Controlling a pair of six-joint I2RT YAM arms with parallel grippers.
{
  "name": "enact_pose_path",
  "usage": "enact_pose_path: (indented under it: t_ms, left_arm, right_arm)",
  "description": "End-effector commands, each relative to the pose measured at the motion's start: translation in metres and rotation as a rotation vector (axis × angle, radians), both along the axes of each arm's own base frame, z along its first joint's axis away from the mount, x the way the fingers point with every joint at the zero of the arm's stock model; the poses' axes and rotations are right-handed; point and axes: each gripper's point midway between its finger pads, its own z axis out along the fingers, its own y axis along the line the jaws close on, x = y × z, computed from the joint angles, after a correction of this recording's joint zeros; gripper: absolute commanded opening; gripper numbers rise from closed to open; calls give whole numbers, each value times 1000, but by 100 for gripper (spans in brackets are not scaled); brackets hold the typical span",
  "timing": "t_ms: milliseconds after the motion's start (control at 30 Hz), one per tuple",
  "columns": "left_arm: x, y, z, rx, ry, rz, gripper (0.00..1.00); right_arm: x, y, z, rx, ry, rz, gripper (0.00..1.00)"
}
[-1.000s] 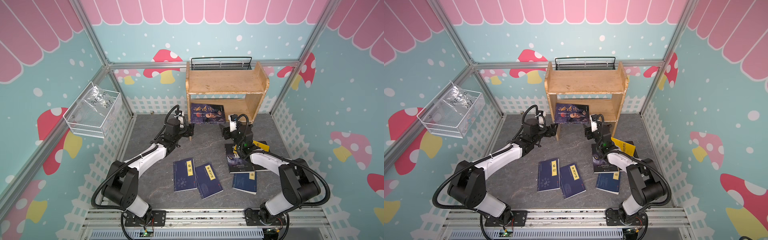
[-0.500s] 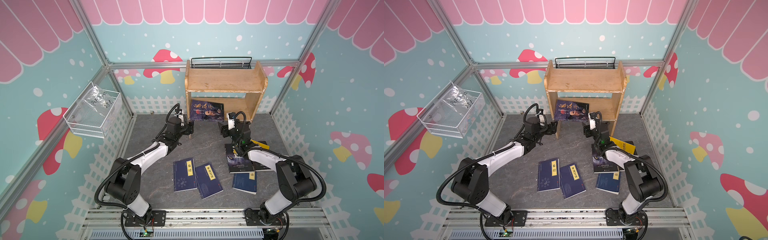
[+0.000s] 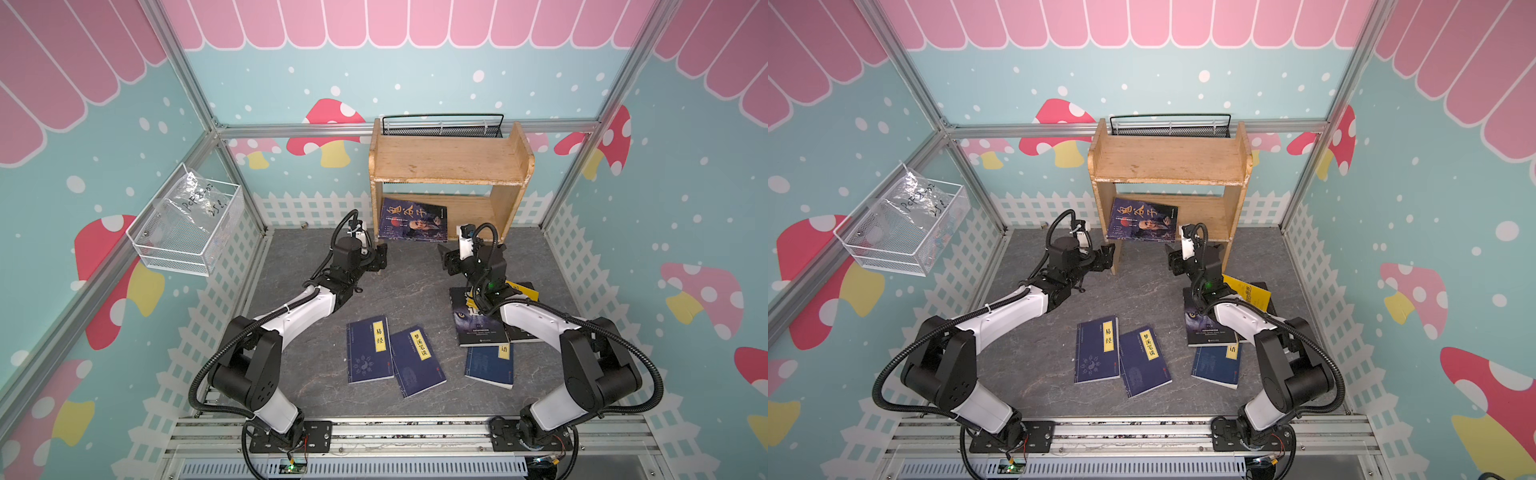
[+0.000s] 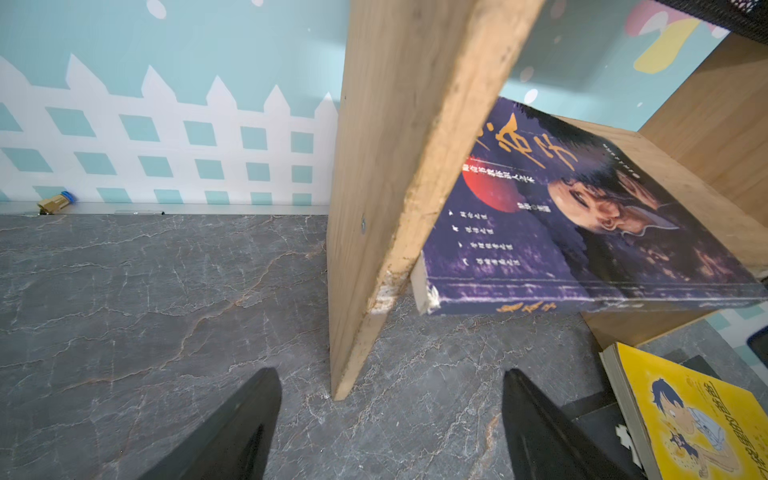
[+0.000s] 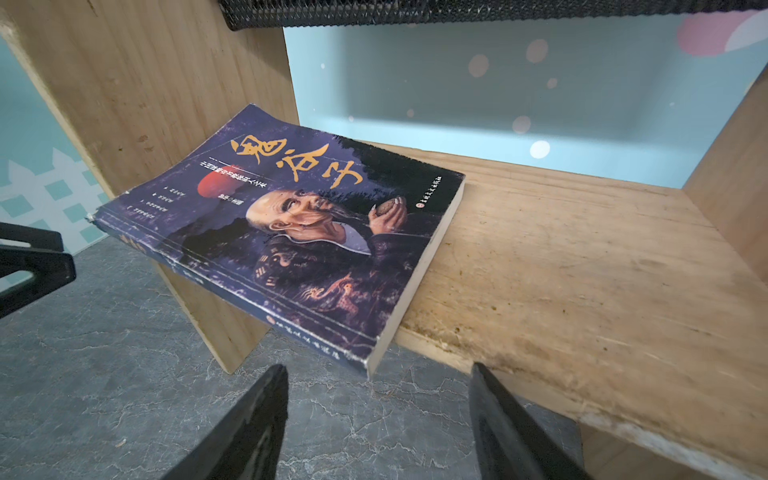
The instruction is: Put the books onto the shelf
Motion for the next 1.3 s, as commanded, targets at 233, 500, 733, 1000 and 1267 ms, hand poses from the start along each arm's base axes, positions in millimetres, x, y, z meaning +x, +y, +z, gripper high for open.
enact_pose_path:
  t_ms: [233,500,733,1000,1267]
  left_arm:
    - [2,2,21,-9,-57,-3,83]
    - [12,14,21,-9,-62,30,81]
    - [16,13,22,-22,-66,31,80]
    - [4,19,24,-13,-70,34,84]
    - [-11,17,24,-12,-50,-6,91]
  right_arm:
    - [16,-3,4,-14,-27,-54,68]
    - [25,-3,6,11,-40,-76,67]
    - [25,-1,13,29,-60,-62,67]
    - [0,-2,5,-1,-12,-25,70]
    - [-18,-33,4,-98,-8,-136,80]
